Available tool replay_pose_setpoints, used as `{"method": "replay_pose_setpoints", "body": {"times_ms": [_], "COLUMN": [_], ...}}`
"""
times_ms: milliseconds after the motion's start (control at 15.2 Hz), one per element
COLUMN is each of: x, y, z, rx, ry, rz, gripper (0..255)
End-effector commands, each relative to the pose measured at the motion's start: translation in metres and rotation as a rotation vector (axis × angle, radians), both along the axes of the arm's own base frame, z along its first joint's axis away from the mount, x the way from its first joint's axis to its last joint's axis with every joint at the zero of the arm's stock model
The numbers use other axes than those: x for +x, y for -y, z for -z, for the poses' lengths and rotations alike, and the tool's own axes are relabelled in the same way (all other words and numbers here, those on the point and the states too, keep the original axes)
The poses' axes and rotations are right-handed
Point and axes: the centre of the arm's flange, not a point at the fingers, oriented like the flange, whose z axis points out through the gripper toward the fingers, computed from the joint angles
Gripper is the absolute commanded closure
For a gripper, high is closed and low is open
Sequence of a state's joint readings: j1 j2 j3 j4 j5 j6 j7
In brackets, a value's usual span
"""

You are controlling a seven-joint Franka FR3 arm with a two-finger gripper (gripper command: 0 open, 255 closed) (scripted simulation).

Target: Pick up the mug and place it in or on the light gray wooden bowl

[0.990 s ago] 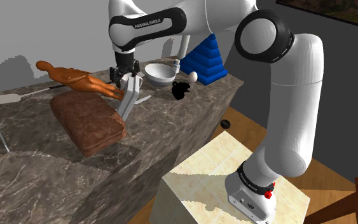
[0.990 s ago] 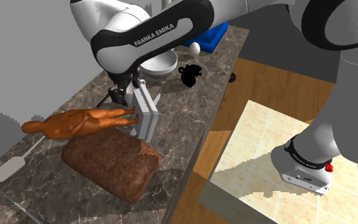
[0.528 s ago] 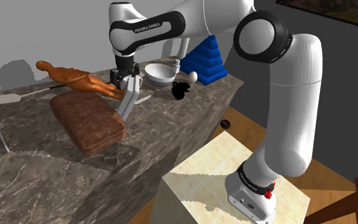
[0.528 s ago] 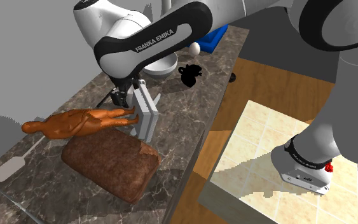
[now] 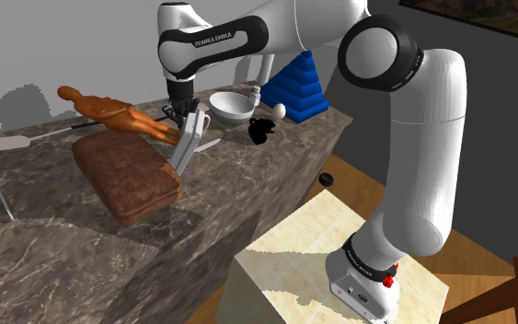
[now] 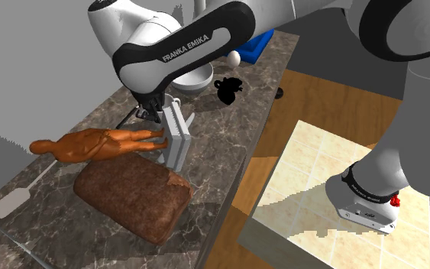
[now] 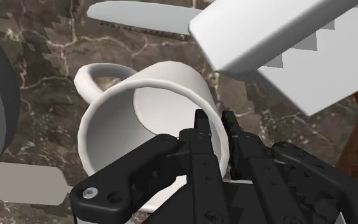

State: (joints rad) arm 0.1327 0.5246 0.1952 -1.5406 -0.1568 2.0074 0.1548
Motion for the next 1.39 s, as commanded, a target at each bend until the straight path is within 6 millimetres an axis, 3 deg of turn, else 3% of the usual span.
{"method": "replay_pose_setpoints", "body": {"times_ms": [0,198,1320], "x": [0.000,-0.001,-0.001], "y": [0.000,0.000,0.000], "z": [0.001,0.001,-0.088], "rx": [0.000,0.000,0.000], "ry": [-0.003,-0.003,-0.003], "rz": [0.000,0.000,0.000], "gripper": [255,255,255]}}
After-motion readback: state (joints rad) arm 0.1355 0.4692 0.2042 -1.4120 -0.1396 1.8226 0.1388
